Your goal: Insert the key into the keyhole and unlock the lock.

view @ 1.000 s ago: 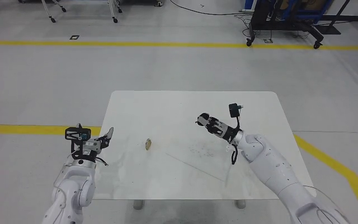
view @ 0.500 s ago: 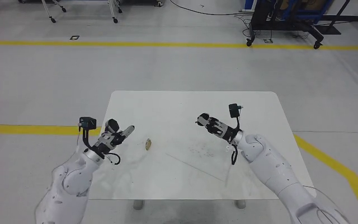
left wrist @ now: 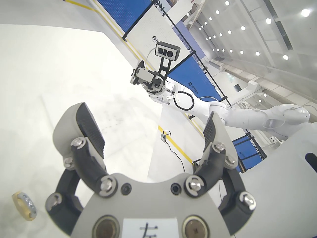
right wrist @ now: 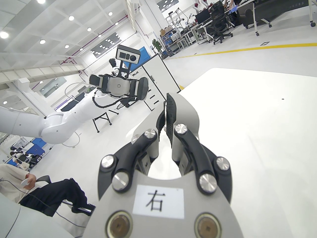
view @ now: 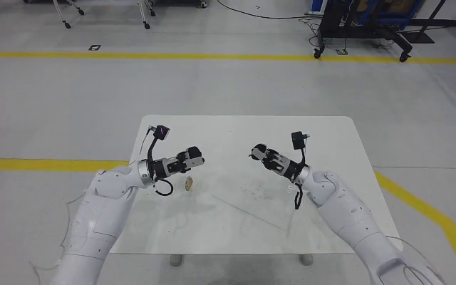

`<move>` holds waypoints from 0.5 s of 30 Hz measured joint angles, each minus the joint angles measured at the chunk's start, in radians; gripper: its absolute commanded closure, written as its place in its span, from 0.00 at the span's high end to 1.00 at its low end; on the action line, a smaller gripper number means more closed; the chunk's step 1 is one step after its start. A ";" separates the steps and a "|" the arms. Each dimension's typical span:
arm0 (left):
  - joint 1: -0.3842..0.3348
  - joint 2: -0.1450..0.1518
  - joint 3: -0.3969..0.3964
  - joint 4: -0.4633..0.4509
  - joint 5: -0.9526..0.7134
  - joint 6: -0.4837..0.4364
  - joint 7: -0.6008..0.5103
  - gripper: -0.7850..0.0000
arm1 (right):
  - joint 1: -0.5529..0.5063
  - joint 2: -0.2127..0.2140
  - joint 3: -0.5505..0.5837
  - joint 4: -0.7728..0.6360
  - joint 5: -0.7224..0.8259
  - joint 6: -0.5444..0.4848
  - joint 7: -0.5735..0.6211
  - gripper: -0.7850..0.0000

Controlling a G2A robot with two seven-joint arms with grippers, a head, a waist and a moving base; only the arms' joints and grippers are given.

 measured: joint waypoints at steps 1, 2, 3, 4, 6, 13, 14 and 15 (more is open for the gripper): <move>0.000 0.000 0.000 0.000 0.001 0.000 0.002 1.00 | 0.000 0.000 0.000 0.000 0.000 0.000 0.000 0.00; 0.000 0.000 0.000 0.000 0.001 0.000 0.002 1.00 | 0.000 0.000 0.000 0.000 0.000 0.000 0.000 0.00; 0.000 0.000 0.000 0.000 0.001 0.001 0.002 1.00 | 0.000 0.000 0.000 0.000 0.000 0.000 0.000 0.00; 0.005 0.000 0.000 -0.002 -0.003 0.003 0.009 1.00 | 0.000 0.000 0.000 0.000 0.000 0.000 0.000 0.00; 0.020 -0.001 0.006 0.002 -0.023 0.003 0.023 1.00 | 0.000 0.000 0.000 0.000 0.000 0.000 0.000 0.00; -0.011 -0.009 0.095 0.036 -0.085 -0.041 -0.045 0.89 | -0.024 -0.010 -0.040 -0.070 0.061 0.013 0.061 0.00; -0.017 -0.010 0.107 0.041 -0.086 -0.042 -0.042 0.81 | -0.025 -0.012 -0.048 -0.074 0.082 0.009 0.081 0.00; -0.022 -0.012 0.120 0.046 -0.088 -0.044 -0.039 0.76 | -0.024 -0.013 -0.057 -0.077 0.102 0.007 0.102 0.00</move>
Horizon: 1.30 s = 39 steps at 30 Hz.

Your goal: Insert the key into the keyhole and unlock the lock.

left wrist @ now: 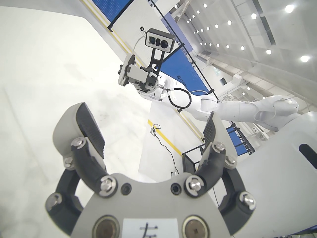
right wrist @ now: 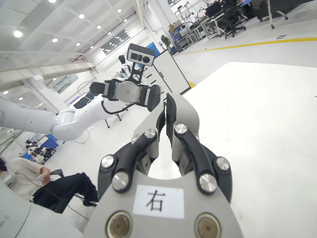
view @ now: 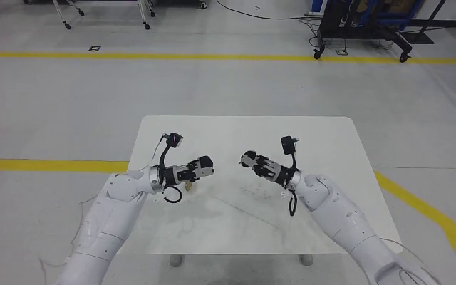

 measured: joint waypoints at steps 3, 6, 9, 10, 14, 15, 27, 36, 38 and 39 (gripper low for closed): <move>-0.020 -0.004 0.036 0.026 0.024 -0.010 0.011 0.69 | 0.008 -0.003 -0.026 -0.003 0.064 -0.004 0.074 0.00; -0.033 -0.009 0.064 0.039 0.078 -0.015 0.037 0.51 | 0.019 -0.005 -0.043 -0.002 0.122 -0.007 0.138 0.00; -0.038 -0.013 0.087 0.042 0.091 -0.017 0.055 0.44 | 0.026 -0.006 -0.053 -0.002 0.167 -0.007 0.180 0.00; -0.041 -0.014 0.093 0.045 0.093 -0.017 0.058 0.43 | 0.028 -0.006 -0.055 -0.002 0.185 -0.007 0.191 0.00; -0.050 -0.016 0.108 0.054 0.092 -0.020 0.061 0.38 | 0.033 -0.008 -0.059 0.003 0.237 -0.007 0.219 0.00; -0.052 -0.016 0.111 0.056 0.089 -0.020 0.061 0.38 | 0.035 -0.009 -0.060 0.005 0.246 -0.007 0.224 0.00; -0.068 -0.015 0.134 0.078 0.080 -0.024 0.067 0.19 | 0.054 -0.018 -0.085 0.024 0.331 -0.007 0.309 0.00; -0.077 -0.012 0.144 0.086 0.065 -0.022 0.066 0.00 | 0.062 -0.024 -0.089 0.039 0.334 -0.007 0.323 0.00; -0.079 -0.012 0.146 0.088 0.064 -0.020 0.068 0.00 | 0.063 -0.025 -0.089 0.041 0.333 -0.007 0.324 0.00; -0.080 -0.012 0.147 0.088 0.064 -0.020 0.069 0.00 | 0.063 -0.025 -0.088 0.042 0.332 -0.007 0.324 0.00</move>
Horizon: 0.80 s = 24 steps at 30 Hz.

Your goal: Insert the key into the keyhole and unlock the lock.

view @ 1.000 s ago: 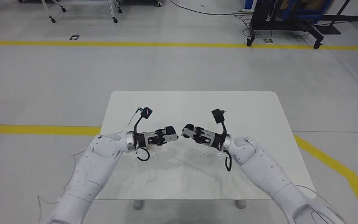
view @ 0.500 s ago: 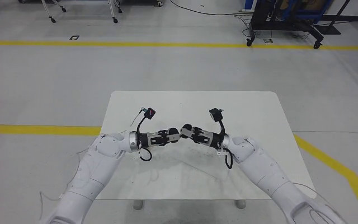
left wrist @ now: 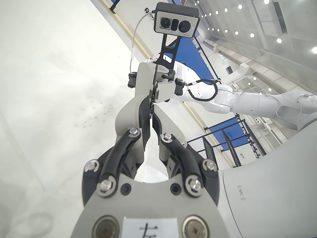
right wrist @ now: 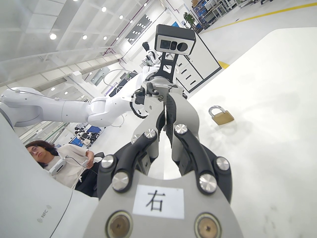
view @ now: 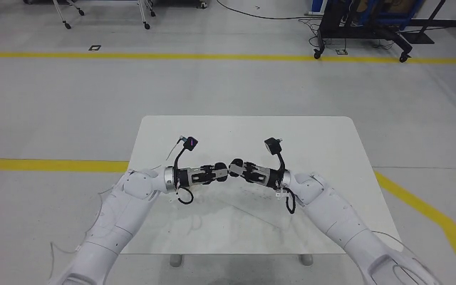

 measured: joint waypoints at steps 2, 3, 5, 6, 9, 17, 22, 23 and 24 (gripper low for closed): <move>-0.001 0.001 0.002 0.000 -0.002 -0.001 0.000 0.00 | 0.000 -0.001 0.001 0.001 -0.002 0.000 0.001 0.00; -0.002 0.001 0.003 0.001 -0.003 -0.002 0.000 0.00 | 0.000 -0.001 0.001 0.001 -0.003 0.000 0.002 0.00; -0.003 0.001 0.005 0.002 -0.003 -0.004 0.000 0.00 | 0.000 -0.001 0.003 0.002 -0.005 0.000 0.003 0.00; -0.004 0.002 0.006 0.003 -0.003 -0.004 0.000 0.00 | 0.000 -0.001 0.003 0.003 -0.006 0.000 0.003 0.00; -0.005 0.003 0.005 0.005 0.003 -0.003 0.010 0.00 | -0.001 -0.002 0.007 0.005 -0.009 0.000 0.000 0.00; -0.001 0.008 -0.001 0.005 -0.006 -0.004 0.027 0.00 | -0.004 -0.002 0.015 0.004 -0.015 0.003 -0.001 0.00; 0.001 0.010 0.000 0.000 -0.012 -0.007 0.025 0.00 | -0.005 -0.003 0.017 0.004 -0.011 0.006 0.004 0.00; 0.002 0.011 0.000 -0.001 -0.013 -0.008 0.024 0.00 | -0.006 -0.003 0.018 0.004 -0.010 0.007 0.004 0.00; 0.002 0.011 0.001 -0.001 -0.014 -0.009 0.022 0.02 | -0.006 -0.003 0.018 0.004 -0.009 0.007 0.005 0.00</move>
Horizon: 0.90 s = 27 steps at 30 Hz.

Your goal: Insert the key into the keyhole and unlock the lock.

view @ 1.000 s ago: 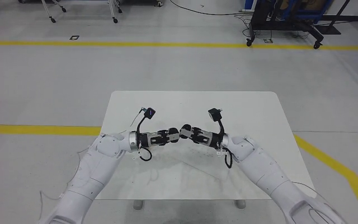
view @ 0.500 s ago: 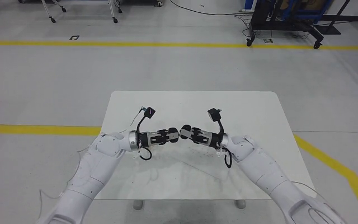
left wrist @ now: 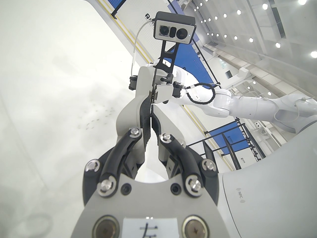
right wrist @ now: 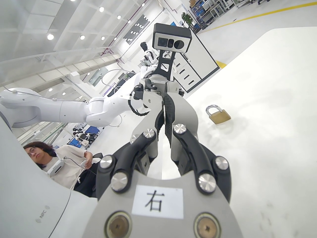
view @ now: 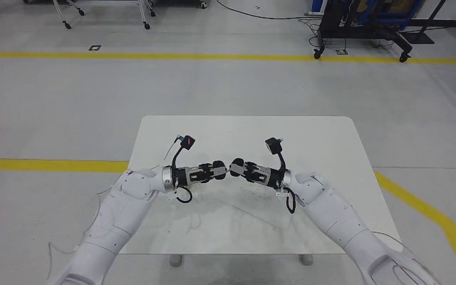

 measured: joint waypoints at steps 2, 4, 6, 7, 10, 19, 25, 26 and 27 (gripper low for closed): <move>0.001 0.001 0.002 -0.002 -0.002 -0.002 -0.003 0.07 | 0.000 0.000 0.001 0.000 0.001 0.001 0.001 0.00; 0.001 0.002 0.004 -0.005 -0.004 -0.004 -0.006 0.09 | -0.001 -0.001 0.002 0.000 0.002 0.000 0.002 0.00; 0.001 0.002 0.006 -0.006 -0.006 -0.006 -0.008 0.11 | -0.001 -0.001 0.003 0.000 0.002 0.000 0.003 0.00; 0.001 0.002 0.008 -0.007 -0.006 -0.006 -0.010 0.12 | -0.001 -0.001 0.003 0.000 0.002 0.001 0.004 0.00; -0.002 0.003 0.013 -0.007 -0.006 -0.006 -0.012 0.15 | -0.001 -0.002 0.003 0.000 0.004 0.004 0.006 0.00; -0.008 0.002 0.029 -0.003 -0.011 -0.007 -0.015 0.11 | 0.000 -0.005 0.005 0.002 0.005 0.008 0.012 0.00; -0.016 0.001 0.034 0.009 -0.010 0.015 0.003 0.00 | -0.004 -0.005 0.009 -0.004 -0.006 0.007 0.014 0.00; -0.016 0.001 0.034 0.010 -0.012 0.016 0.004 0.00 | -0.005 -0.004 0.010 -0.005 -0.008 0.007 0.014 0.00; -0.017 0.001 0.034 0.012 -0.014 0.016 0.004 0.00 | -0.006 -0.004 0.011 -0.006 -0.010 0.008 0.015 0.00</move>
